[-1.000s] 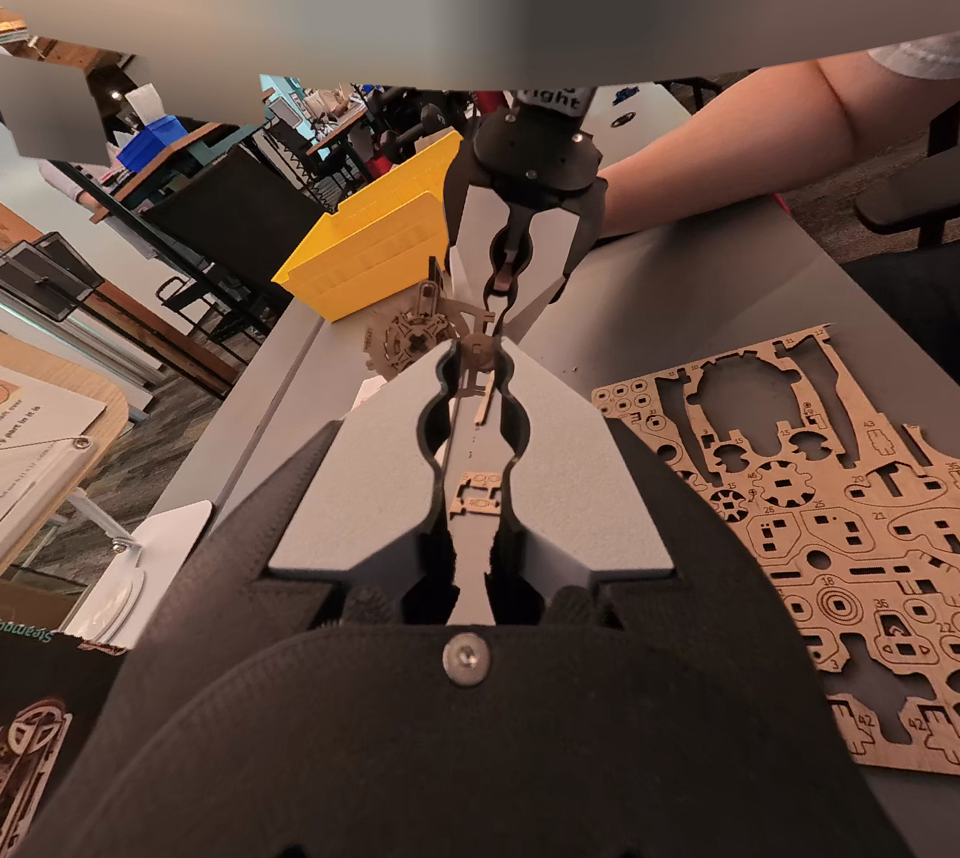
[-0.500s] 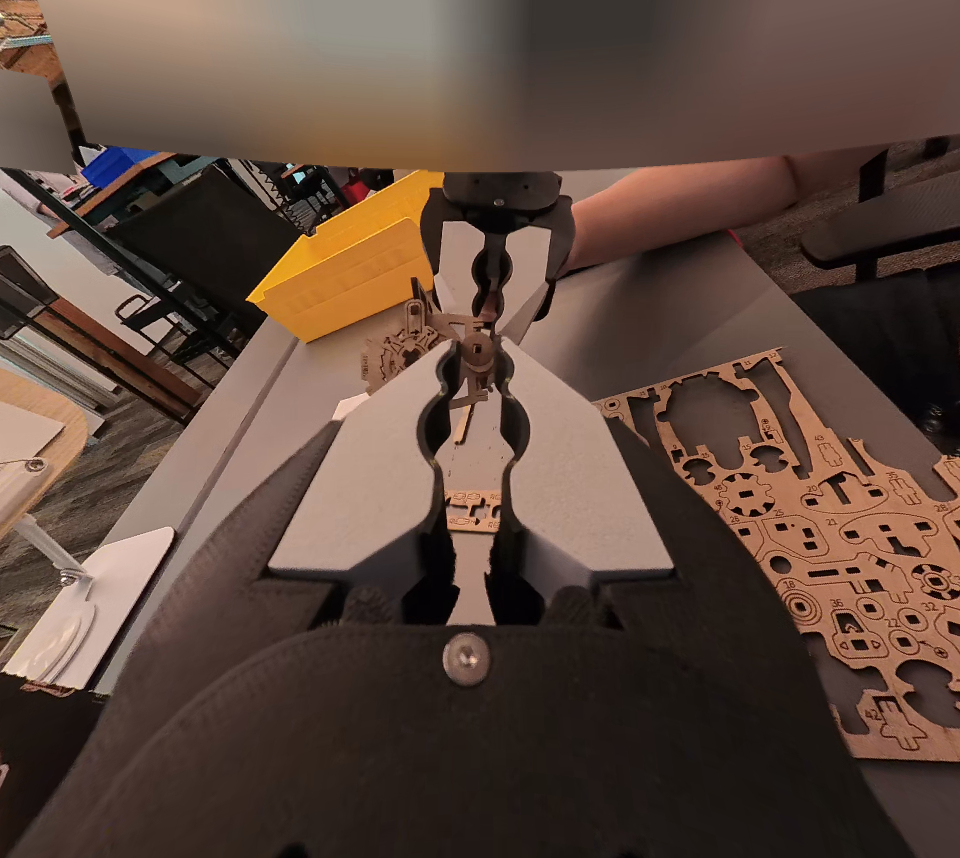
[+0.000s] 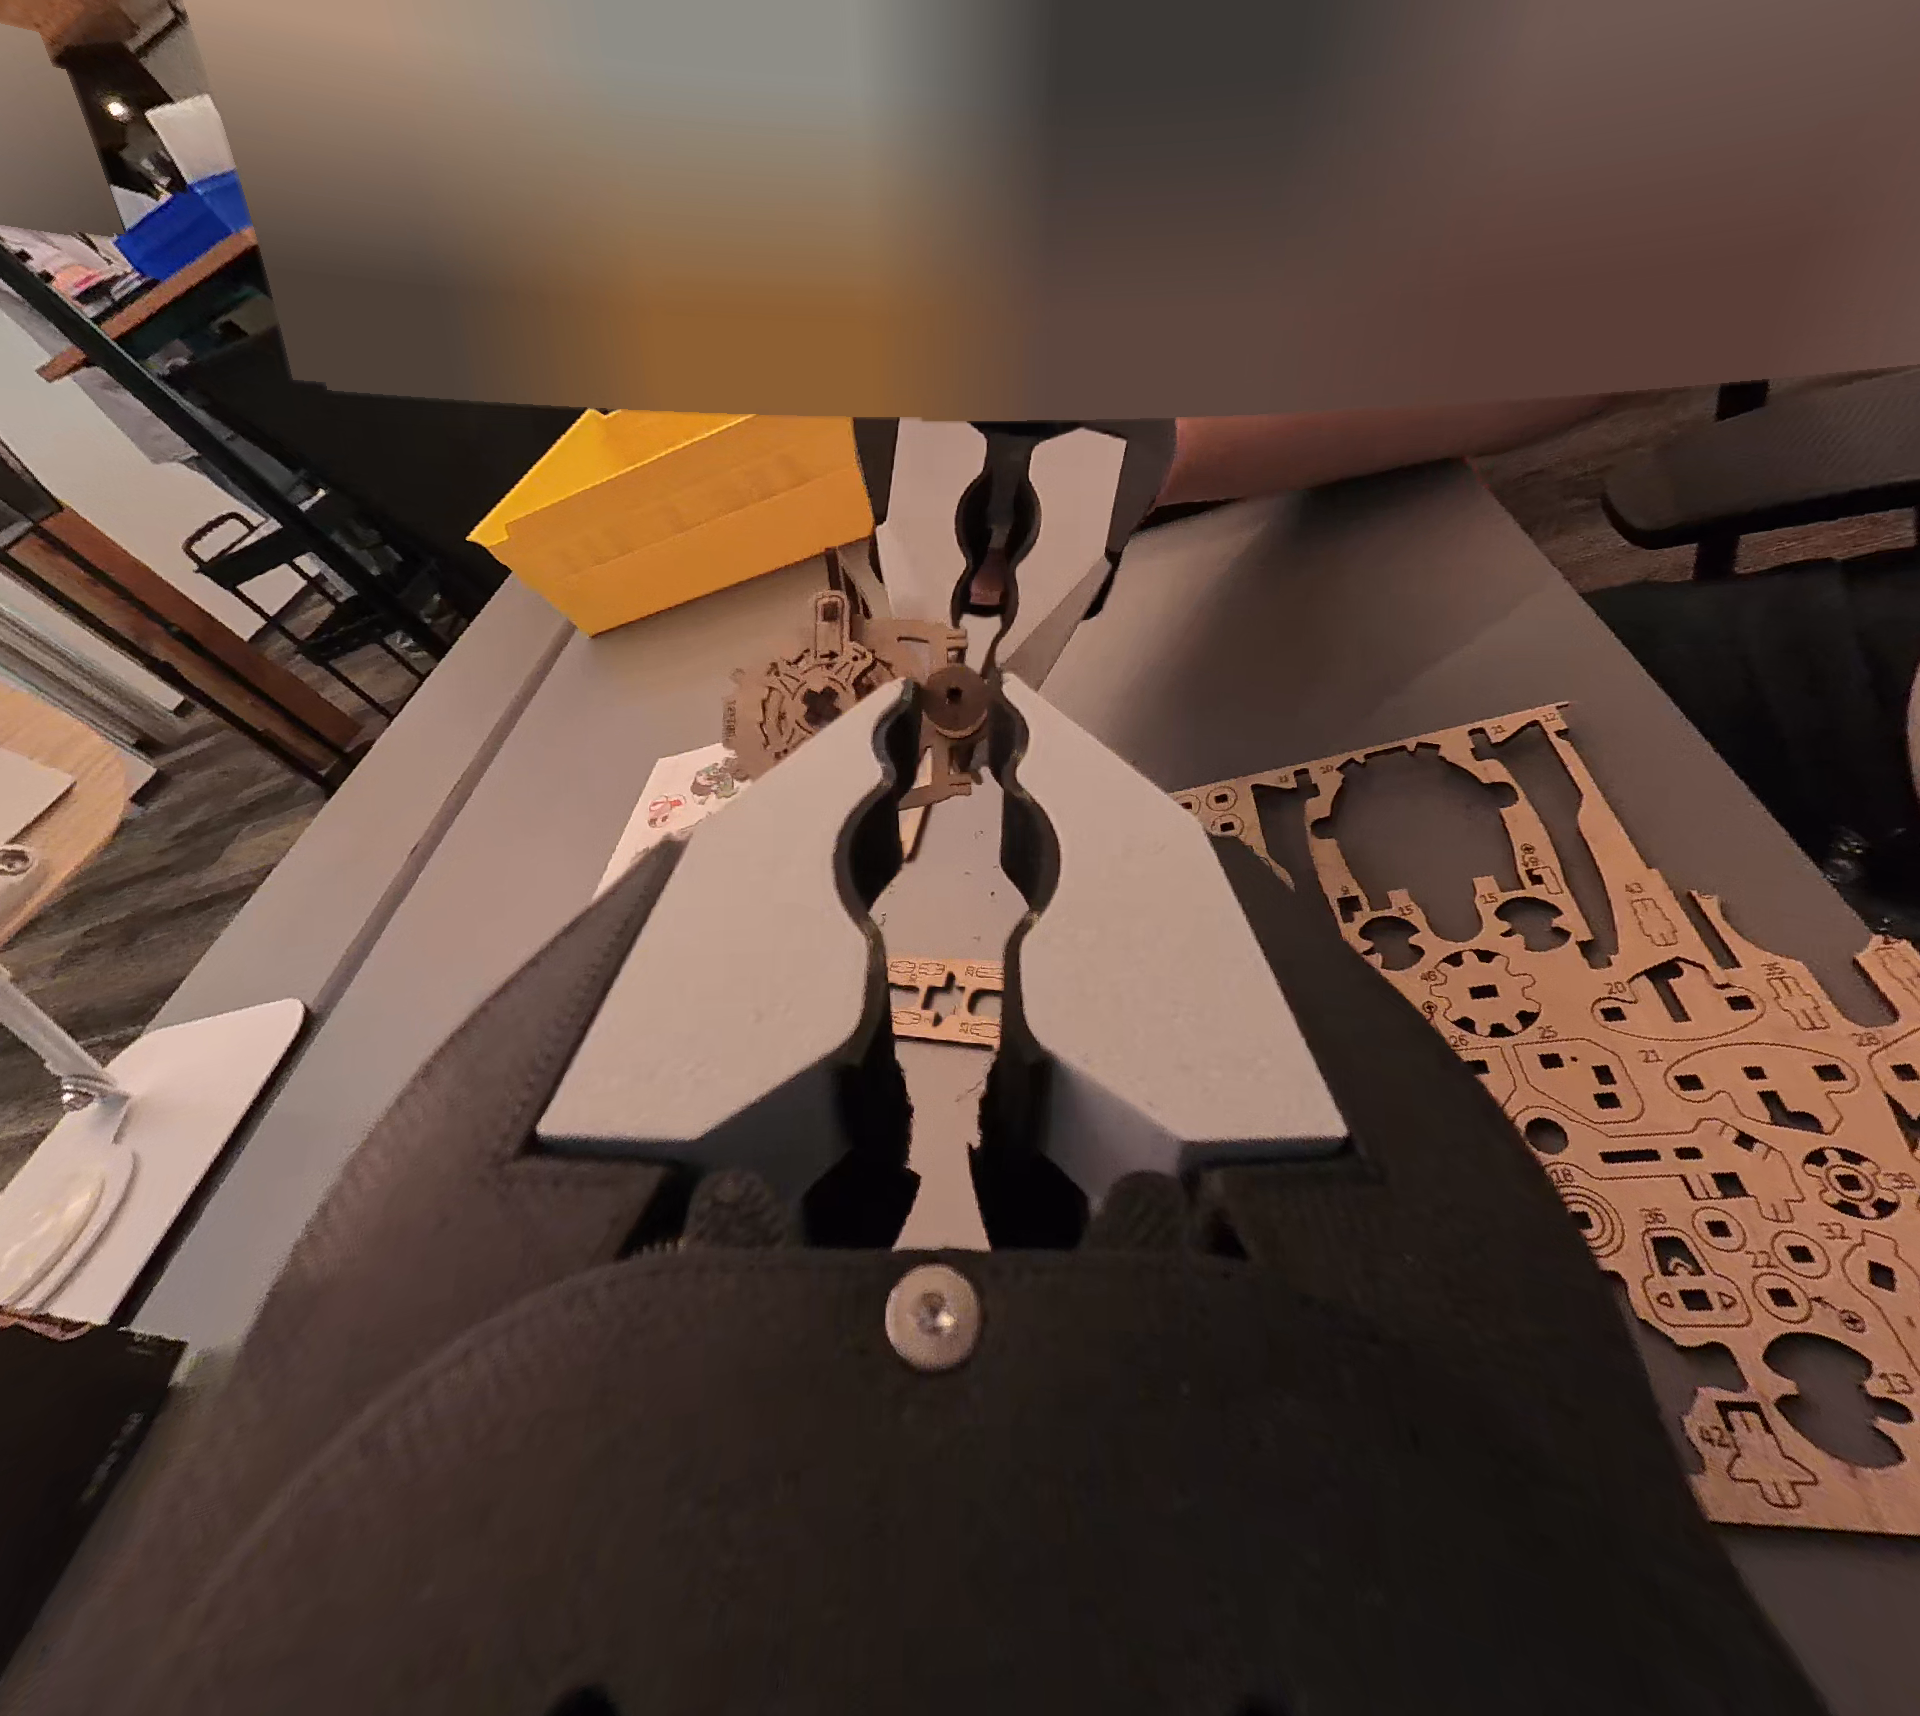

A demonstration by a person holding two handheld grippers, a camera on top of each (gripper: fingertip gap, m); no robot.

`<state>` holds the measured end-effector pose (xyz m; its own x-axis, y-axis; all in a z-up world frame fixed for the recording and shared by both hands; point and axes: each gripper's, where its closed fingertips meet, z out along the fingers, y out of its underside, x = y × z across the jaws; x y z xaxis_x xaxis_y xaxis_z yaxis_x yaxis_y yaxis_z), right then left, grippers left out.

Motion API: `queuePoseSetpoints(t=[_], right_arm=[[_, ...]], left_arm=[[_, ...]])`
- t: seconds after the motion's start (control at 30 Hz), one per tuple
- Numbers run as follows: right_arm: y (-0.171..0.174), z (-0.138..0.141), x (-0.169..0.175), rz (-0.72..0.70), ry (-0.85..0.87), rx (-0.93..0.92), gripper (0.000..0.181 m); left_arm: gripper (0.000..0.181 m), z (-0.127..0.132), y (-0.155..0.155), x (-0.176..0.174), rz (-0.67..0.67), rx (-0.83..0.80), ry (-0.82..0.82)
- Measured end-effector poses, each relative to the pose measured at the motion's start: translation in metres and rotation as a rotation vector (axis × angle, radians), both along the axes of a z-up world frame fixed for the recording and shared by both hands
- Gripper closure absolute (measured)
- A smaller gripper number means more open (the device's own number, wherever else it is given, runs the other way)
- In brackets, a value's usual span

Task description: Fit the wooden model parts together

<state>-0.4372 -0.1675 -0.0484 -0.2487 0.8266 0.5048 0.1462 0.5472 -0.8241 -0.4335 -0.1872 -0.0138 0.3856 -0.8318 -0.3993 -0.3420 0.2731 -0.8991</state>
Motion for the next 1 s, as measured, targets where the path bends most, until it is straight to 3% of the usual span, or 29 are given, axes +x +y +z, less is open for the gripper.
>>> queuePoseSetpoints(t=[0.4,1.0], right_arm=[[-0.002,-0.002,0.0,-0.004,-0.03,-0.009,0.181],[0.007,-0.021,-0.001,-0.095,-0.163,0.063,0.181]], left_arm=[[0.171,0.0,-0.003,0.002,-0.019,0.011,-0.002],[0.171,-0.021,0.005,-0.002,0.046,0.054,0.165]])
